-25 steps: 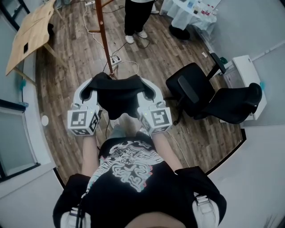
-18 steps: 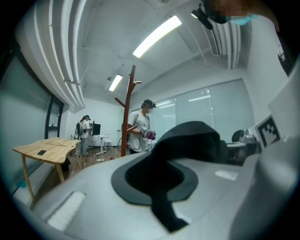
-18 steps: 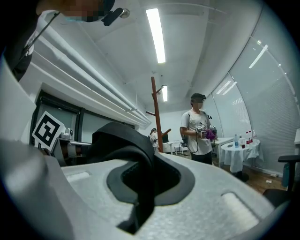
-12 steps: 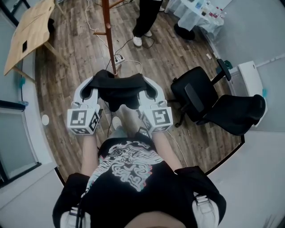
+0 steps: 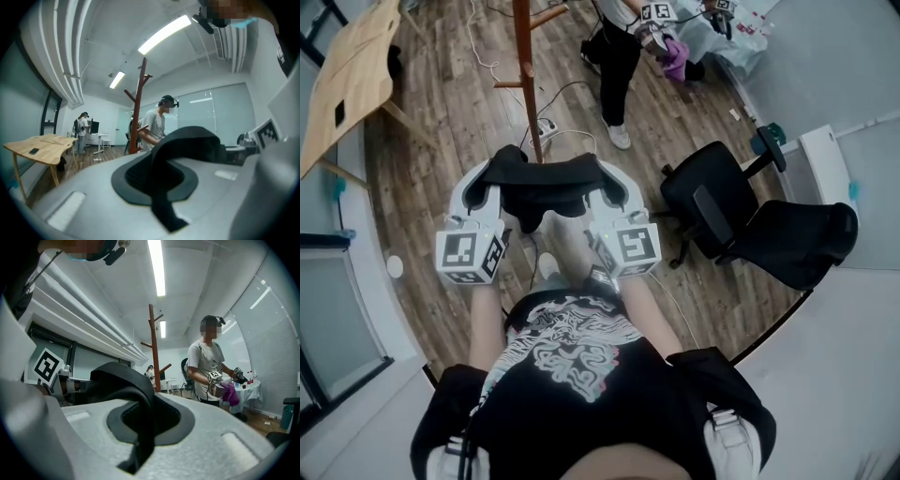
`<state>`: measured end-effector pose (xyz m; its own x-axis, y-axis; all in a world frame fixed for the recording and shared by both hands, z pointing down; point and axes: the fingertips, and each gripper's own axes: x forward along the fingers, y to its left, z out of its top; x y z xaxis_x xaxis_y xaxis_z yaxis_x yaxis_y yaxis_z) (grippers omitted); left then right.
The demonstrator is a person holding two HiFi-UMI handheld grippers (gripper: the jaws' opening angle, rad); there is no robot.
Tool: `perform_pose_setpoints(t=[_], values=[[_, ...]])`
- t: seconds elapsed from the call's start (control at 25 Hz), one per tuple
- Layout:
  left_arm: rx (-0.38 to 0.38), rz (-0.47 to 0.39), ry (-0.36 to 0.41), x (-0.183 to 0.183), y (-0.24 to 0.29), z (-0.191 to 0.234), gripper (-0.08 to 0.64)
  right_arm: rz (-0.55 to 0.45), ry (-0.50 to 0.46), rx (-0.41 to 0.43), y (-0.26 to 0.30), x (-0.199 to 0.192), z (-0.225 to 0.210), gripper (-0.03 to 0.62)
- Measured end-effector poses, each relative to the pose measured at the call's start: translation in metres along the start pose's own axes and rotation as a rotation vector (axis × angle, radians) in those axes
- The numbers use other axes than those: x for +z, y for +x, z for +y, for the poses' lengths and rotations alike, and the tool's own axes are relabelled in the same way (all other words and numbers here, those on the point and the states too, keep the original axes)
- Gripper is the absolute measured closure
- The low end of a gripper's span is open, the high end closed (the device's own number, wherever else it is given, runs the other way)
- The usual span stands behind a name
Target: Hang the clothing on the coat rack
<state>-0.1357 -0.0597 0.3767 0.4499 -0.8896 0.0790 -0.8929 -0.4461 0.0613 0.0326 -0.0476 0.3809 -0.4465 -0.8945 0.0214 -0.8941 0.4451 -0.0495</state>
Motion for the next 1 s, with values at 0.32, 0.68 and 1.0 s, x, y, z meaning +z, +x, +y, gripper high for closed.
perform_pose_setpoints(t=[0.32, 0.68, 1.0], values=[[-0.037, 0.014, -0.005, -0.003, 0.021, 0.034, 0.558, 0.016, 0.015, -0.026, 0.041, -0.007, 0.005, 0.578], [-0.066, 0.01, -0.001, 0.0, 0.039, 0.049, 0.558, 0.032, 0.021, -0.056, 0.06, -0.013, 0.0, 0.578], [-0.068, 0.018, -0.014, -0.004, 0.053, 0.056, 0.558, 0.054, -0.001, -0.053, 0.074, -0.014, -0.012, 0.578]])
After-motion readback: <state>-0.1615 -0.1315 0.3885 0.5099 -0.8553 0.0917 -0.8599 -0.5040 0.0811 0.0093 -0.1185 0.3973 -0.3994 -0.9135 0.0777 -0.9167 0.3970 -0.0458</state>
